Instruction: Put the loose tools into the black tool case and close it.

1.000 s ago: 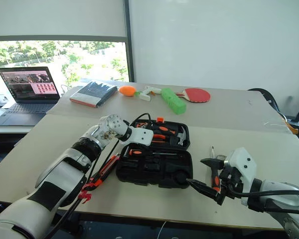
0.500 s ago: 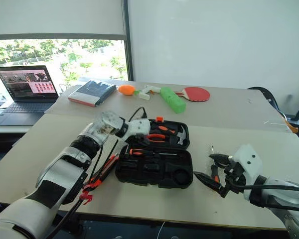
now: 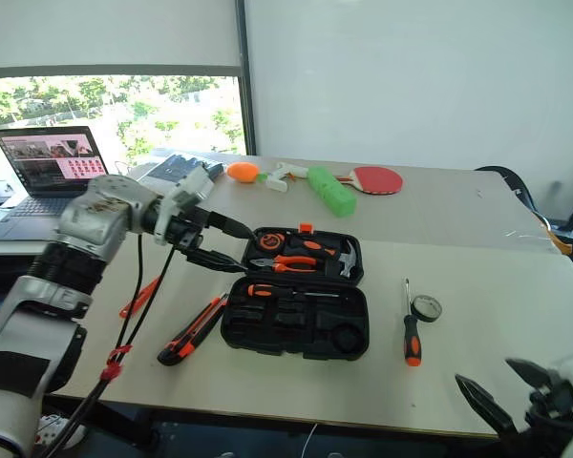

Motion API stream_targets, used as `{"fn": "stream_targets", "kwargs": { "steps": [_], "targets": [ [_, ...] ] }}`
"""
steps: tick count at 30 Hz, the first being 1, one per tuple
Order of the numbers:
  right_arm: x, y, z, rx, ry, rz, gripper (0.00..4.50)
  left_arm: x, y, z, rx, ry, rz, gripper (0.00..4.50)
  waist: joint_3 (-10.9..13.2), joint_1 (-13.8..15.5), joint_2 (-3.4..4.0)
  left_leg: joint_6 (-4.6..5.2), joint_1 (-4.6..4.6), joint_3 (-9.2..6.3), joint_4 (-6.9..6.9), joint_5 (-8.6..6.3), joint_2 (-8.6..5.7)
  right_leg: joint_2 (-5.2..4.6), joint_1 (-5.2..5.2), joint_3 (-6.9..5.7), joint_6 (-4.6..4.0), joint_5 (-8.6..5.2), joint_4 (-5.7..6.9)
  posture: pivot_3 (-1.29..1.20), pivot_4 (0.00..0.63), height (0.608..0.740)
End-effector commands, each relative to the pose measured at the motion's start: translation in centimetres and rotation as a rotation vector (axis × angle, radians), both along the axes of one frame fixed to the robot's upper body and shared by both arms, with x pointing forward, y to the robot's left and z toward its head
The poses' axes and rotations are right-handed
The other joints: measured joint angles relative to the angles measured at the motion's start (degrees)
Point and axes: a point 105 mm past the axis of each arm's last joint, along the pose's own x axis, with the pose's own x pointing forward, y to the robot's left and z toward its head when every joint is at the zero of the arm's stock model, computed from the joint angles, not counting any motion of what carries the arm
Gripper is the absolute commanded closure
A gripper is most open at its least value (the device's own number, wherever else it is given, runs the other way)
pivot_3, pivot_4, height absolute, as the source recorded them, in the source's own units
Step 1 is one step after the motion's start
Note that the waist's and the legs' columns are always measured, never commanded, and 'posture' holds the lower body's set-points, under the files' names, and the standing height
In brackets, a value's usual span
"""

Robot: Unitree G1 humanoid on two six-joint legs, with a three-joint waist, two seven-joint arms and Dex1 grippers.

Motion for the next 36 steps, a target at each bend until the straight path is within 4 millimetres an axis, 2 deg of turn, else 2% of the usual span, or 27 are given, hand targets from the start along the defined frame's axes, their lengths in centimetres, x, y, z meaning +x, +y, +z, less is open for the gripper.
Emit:
{"fn": "stream_targets", "kwargs": {
  "steps": [1, 3, 7, 11, 14, 23, 28, 34, 36],
  "targets": [
    [0.2, 0.9, 0.5, 0.003, -0.012, 0.017, 0.00, -1.2, -1.0, 1.7, -0.025, -0.038, -0.082, 0.01, 0.00, -0.24, 0.00, 0.00, 0.02, 0.00, 0.00, 0.00, 0.02, 0.00, 0.02, 0.00, -0.02, -0.01, 0.00, 0.00, 0.150, 0.736],
    [0.6, 1.1, 0.3, 0.015, -0.005, 0.018, 0.00, -1.4, -1.2, 1.7, -0.022, -0.044, -0.100, 0.01, 0.00, -0.41, 0.00, 0.00, 0.19, 0.00, 0.01, 0.00, 0.01, 0.00, 0.16, 0.02, -0.10, -0.06, -0.01, 0.00, 0.150, 0.736],
    [3.8, 2.4, -1.0, 0.045, 0.021, 0.051, 0.00, -2.8, -1.8, 1.7, -0.017, -0.050, -0.168, 0.01, 0.03, -1.41, -0.06, 0.00, 0.41, -0.01, -0.03, 0.00, 0.03, 0.05, 0.37, 0.03, -0.34, -0.18, -0.05, 0.00, 0.150, 0.736],
    [7.4, 3.6, -2.6, 0.068, 0.052, 0.050, 0.00, -3.7, -1.8, 1.5, 0.007, -0.072, -0.196, 0.01, 0.07, -1.09, 0.16, 0.00, 0.46, -0.02, -0.15, 0.00, -0.04, 0.05, 0.38, 0.08, -0.24, -0.17, -0.04, 0.00, 0.150, 0.736],
    [9.8, 3.6, -3.9, 0.071, 0.083, 0.012, 0.00, -3.9, -1.6, 1.2, 0.022, -0.090, -0.191, 0.01, 0.08, -1.22, 0.10, 0.01, 0.43, -0.06, -0.18, -0.01, -0.10, 0.03, 0.38, 0.09, -0.11, -0.23, -0.05, 0.00, 0.150, 0.736],
    [12.2, 4.8, -6.1, 0.134, 0.150, -0.005, 0.00, -4.3, -0.8, 1.1, 0.036, -0.092, -0.154, 0.01, 0.09, -0.84, 0.11, 0.02, 0.28, -0.08, -0.16, -0.01, -0.19, 0.02, 0.33, 0.14, 0.01, -0.26, -0.10, 0.00, 0.150, 0.736],
    [12.9, 5.0, -6.9, 0.121, 0.154, -0.043, 1.40, -4.0, -0.6, 0.9, 0.047, -0.118, -0.130, 0.00, 0.08, -1.12, 0.10, 0.02, 0.30, -0.07, -0.16, -0.01, -0.19, 0.03, 0.33, 0.14, 0.02, -0.26, -0.06, 0.00, 0.150, 0.736],
    [13.6, 4.0, -5.1, 0.125, 0.082, -0.118, 3.45, -3.9, -0.7, 0.9, 0.044, -0.129, -0.118, 0.00, 0.08, -1.33, 0.11, 0.02, 0.33, -0.08, -0.14, -0.01, -0.19, 0.04, 0.34, 0.16, 0.03, -0.25, -0.02, 0.00, 0.150, 0.736],
    [13.8, 3.8, -4.0, 0.137, 0.049, -0.130, 3.47, -3.8, -0.7, 0.9, 0.042, -0.132, -0.113, 0.00, 0.09, -1.33, 0.13, 0.02, 0.32, -0.08, -0.15, -0.01, -0.19, 0.04, 0.33, 0.17, 0.03, -0.25, -0.02, 0.00, 0.150, 0.736]
  ]
}}
